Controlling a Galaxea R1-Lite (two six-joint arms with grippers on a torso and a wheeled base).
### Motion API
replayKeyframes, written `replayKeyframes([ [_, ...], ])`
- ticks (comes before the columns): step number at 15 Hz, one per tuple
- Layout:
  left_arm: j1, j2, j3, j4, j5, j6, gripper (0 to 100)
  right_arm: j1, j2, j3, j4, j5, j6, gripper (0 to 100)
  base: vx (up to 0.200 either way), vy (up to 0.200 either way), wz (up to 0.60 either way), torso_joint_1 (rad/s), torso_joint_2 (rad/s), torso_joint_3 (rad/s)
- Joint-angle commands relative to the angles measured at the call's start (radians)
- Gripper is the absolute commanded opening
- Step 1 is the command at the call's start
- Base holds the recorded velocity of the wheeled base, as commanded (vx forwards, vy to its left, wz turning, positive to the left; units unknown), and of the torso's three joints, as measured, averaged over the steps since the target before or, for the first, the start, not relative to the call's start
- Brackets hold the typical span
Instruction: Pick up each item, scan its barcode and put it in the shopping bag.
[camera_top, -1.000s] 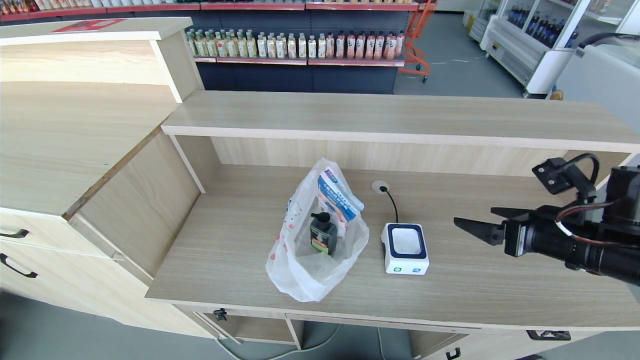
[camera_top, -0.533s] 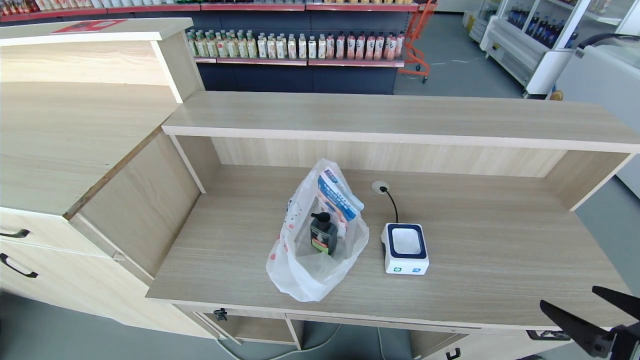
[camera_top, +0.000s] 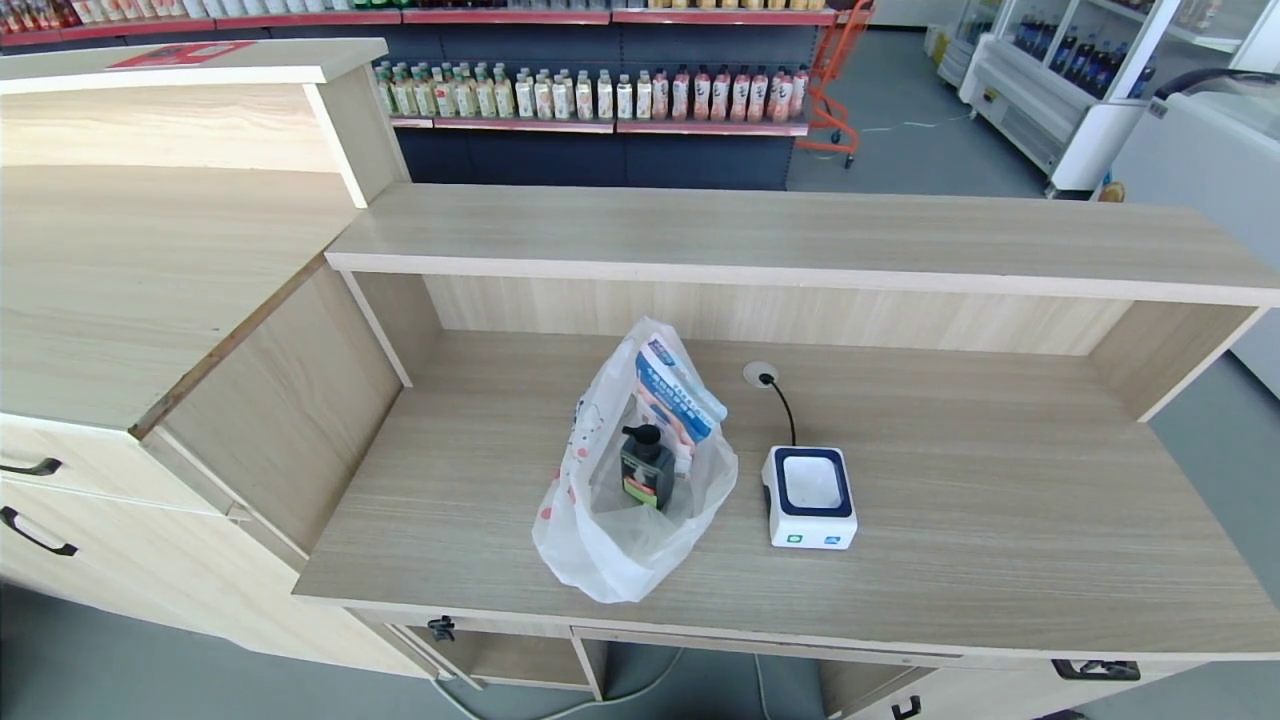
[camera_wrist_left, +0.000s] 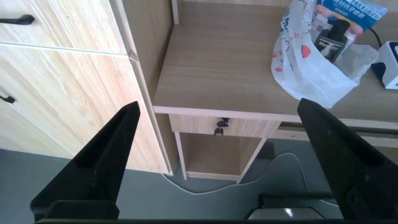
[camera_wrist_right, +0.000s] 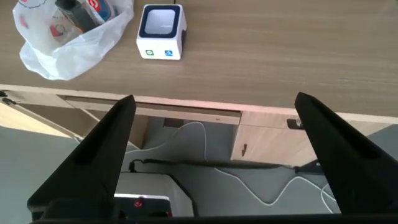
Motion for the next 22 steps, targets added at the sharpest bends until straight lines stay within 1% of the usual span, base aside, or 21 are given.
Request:
replayKeyframes([
  [1, 0.000, 0.000, 0.000, 0.000, -0.001, -0.001, 100, 0.006, -0.111, 0.001, 0.001, 0.001, 0.005, 100, 0.000, 0.000, 0.00, 0.000, 0.00, 0.000],
  [5, 0.000, 0.000, 0.000, 0.000, 0.001, -0.001, 100, 0.006, -0.111, 0.006, -0.013, -0.008, 0.009, 100, 0.000, 0.000, 0.00, 0.000, 0.00, 0.000],
  [6, 0.000, 0.000, 0.000, 0.000, 0.001, -0.001, 100, 0.006, -0.111, 0.018, -0.080, -0.031, 0.015, 0, 0.000, 0.000, 0.00, 0.000, 0.00, 0.000],
  [20, 0.000, 0.000, 0.000, 0.000, -0.001, -0.001, 100, 0.006, -0.111, 0.018, -0.076, -0.043, 0.029, 0, 0.000, 0.000, 0.00, 0.000, 0.00, 0.000],
  [22, 0.000, 0.000, 0.000, 0.000, -0.001, 0.002, 100, 0.006, -0.111, 0.018, -0.076, -0.043, 0.029, 0, 0.000, -0.200, 0.00, 0.002, 0.00, 0.000],
])
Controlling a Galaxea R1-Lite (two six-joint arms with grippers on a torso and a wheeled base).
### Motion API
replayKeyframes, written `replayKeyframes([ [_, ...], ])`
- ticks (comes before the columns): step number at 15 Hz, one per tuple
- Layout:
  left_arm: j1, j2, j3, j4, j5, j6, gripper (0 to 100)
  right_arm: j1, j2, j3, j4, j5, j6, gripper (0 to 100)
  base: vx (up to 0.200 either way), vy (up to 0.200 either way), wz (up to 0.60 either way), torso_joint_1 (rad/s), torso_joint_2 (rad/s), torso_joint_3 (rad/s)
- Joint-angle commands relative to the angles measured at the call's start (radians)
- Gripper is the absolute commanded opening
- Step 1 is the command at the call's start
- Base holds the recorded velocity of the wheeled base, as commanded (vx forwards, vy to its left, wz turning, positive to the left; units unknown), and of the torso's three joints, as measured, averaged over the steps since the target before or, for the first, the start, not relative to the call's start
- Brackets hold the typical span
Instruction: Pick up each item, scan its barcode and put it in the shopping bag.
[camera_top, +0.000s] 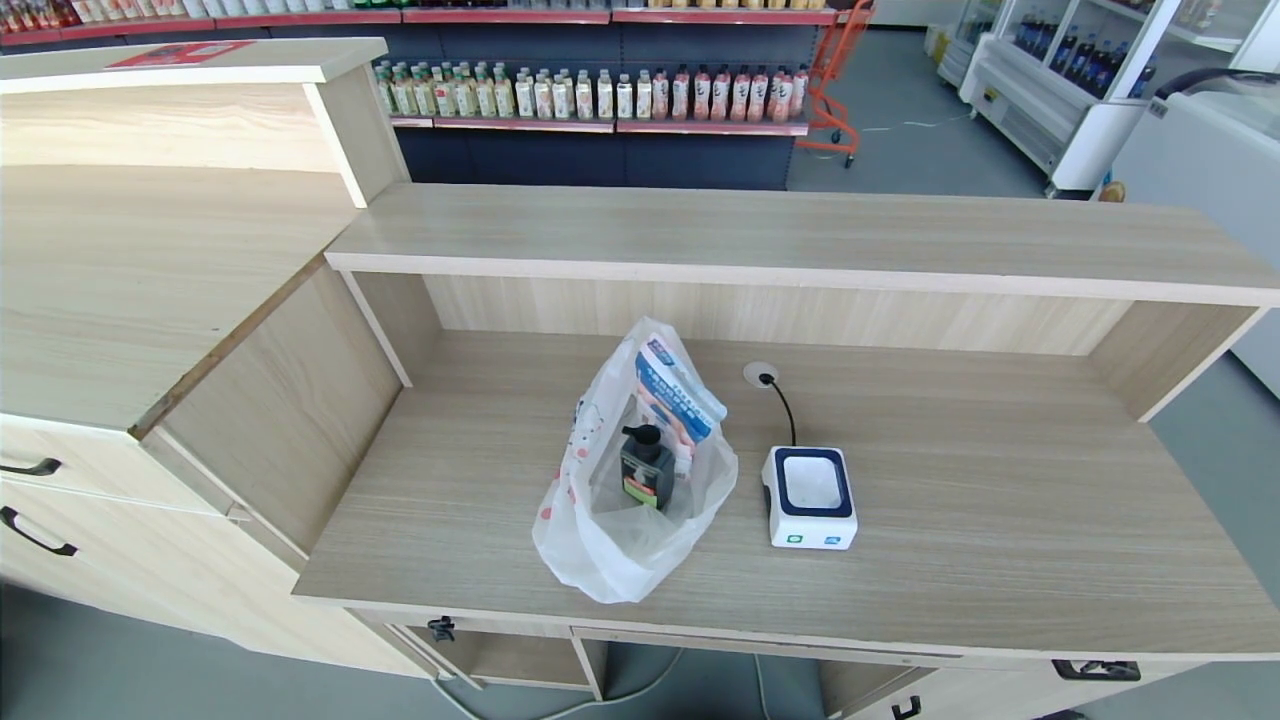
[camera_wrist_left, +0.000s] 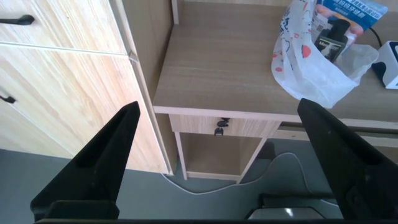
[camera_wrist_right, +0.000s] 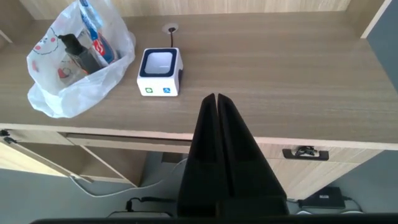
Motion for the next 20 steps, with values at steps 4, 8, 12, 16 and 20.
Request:
replayKeyframes([
  [4, 0.000, 0.000, 0.000, 0.000, 0.000, 0.003, 100, 0.002, 0.004, 0.000, 0.000, 0.001, 0.000, 0, 0.000, -0.200, 0.00, 0.004, 0.00, 0.001],
  [8, 0.000, 0.000, 0.000, 0.000, 0.000, -0.004, 100, 0.000, 0.004, 0.000, 0.000, 0.001, 0.000, 0, 0.000, -0.150, 0.00, 0.004, 0.00, 0.003],
  [12, 0.000, 0.000, 0.000, 0.000, 0.000, -0.003, 100, 0.000, 0.004, 0.000, 0.000, 0.000, 0.001, 0, 0.050, 0.000, 0.00, 0.001, 0.00, -0.002],
  [16, 0.000, 0.000, 0.000, 0.000, 0.000, -0.003, 100, 0.000, 0.004, 0.000, 0.000, 0.000, 0.000, 0, 0.200, 0.000, 0.00, -0.001, 0.00, 0.000],
  [20, 0.000, 0.000, 0.000, 0.000, 0.000, -0.003, 100, 0.000, 0.004, 0.000, 0.000, 0.000, 0.001, 0, 0.200, 0.000, 0.00, 0.007, 0.00, 0.000],
])
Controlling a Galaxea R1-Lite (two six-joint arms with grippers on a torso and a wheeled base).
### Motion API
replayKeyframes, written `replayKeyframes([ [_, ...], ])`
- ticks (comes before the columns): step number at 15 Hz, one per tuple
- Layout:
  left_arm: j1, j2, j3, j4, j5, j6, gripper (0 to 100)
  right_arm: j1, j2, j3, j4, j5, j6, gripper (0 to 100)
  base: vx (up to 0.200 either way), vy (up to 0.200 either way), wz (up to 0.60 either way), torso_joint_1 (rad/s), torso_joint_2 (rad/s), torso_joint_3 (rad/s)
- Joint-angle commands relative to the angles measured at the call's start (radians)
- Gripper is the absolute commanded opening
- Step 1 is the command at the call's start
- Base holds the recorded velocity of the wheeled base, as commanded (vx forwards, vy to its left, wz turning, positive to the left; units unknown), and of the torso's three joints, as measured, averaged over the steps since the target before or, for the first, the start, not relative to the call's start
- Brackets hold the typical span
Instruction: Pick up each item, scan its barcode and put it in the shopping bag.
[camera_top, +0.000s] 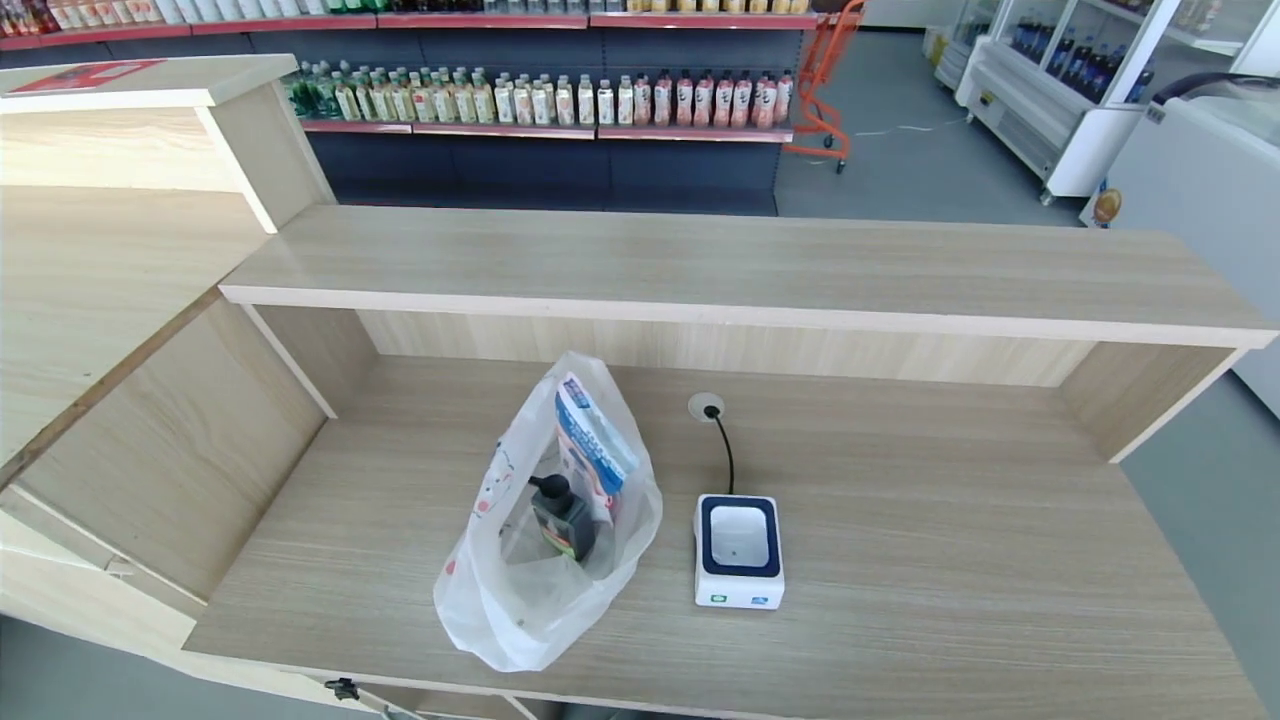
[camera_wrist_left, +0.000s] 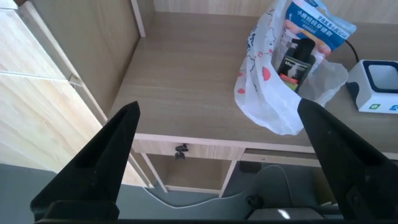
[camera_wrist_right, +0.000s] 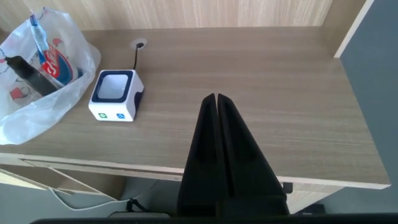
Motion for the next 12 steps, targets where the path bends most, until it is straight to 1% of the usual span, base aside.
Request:
replayKeyframes([
  [1, 0.000, 0.000, 0.000, 0.000, 0.000, 0.000, 100, -0.001, 0.003, 0.000, 0.000, 0.001, 0.000, 0, 0.000, 0.000, 0.00, 0.000, 0.00, 0.000],
  [12, 0.000, 0.000, 0.000, 0.000, 0.000, 0.000, 100, -0.001, 0.003, 0.000, 0.000, 0.001, 0.000, 0, 0.000, 0.000, 0.00, 0.000, 0.00, 0.000],
])
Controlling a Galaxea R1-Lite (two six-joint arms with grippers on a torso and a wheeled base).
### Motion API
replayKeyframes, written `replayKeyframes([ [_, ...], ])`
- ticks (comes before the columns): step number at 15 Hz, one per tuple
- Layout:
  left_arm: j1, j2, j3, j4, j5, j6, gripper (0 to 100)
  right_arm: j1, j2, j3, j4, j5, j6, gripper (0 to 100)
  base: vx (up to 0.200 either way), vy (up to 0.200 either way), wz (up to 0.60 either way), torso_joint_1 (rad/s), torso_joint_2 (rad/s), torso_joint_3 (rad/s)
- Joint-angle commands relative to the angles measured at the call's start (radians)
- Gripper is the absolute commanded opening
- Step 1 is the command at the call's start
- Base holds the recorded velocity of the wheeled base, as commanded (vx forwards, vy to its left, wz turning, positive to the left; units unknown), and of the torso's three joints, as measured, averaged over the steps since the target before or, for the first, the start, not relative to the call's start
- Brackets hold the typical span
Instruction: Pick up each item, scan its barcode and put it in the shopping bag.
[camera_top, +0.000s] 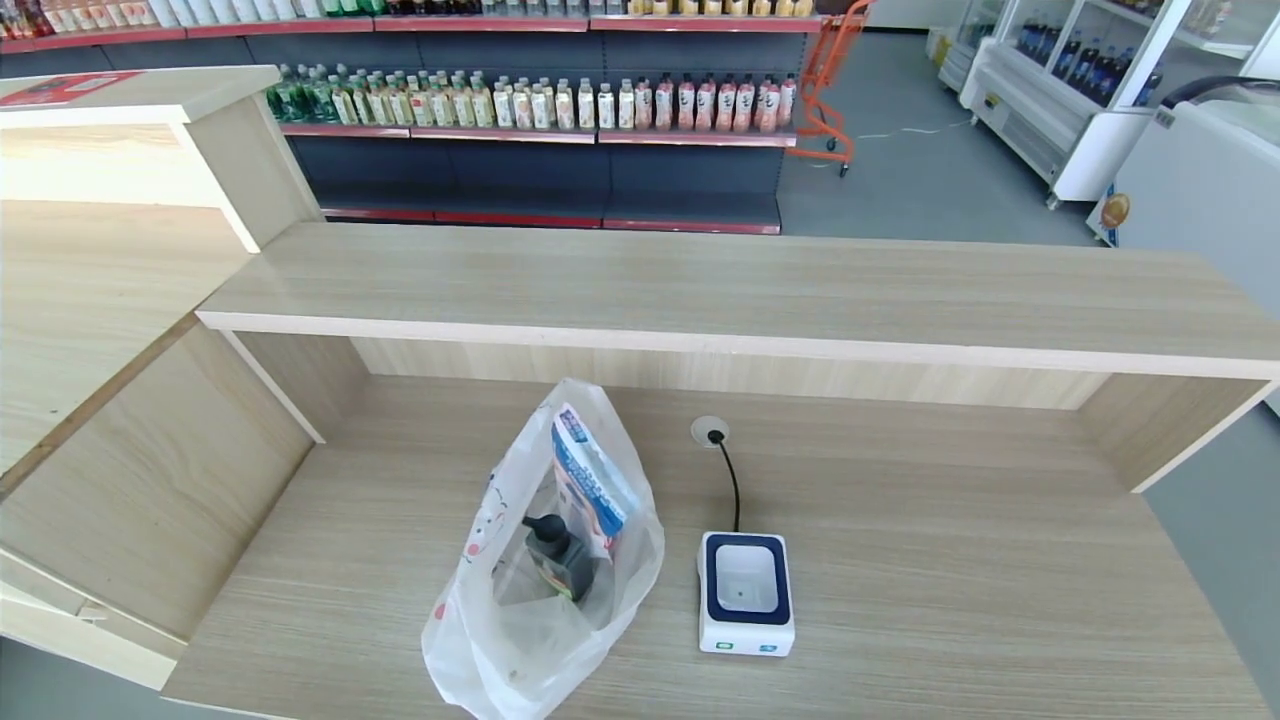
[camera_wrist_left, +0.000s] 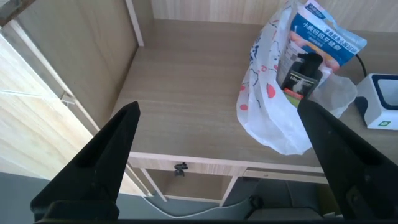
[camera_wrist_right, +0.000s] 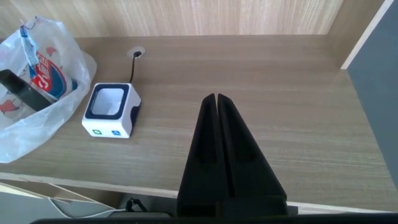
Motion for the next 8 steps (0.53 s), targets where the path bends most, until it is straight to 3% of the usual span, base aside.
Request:
replayKeyframes([
  [1, 0.000, 0.000, 0.000, 0.000, 0.000, -0.001, 100, 0.000, 0.002, 0.000, 0.000, 0.000, 0.000, 0, 0.000, 0.000, 0.00, 0.000, 0.00, 0.000],
  [8, 0.000, 0.000, 0.000, 0.000, 0.000, -0.001, 100, 0.000, 0.002, 0.000, 0.000, 0.002, -0.002, 0, 0.000, 0.000, 0.00, 0.000, 0.00, 0.000],
])
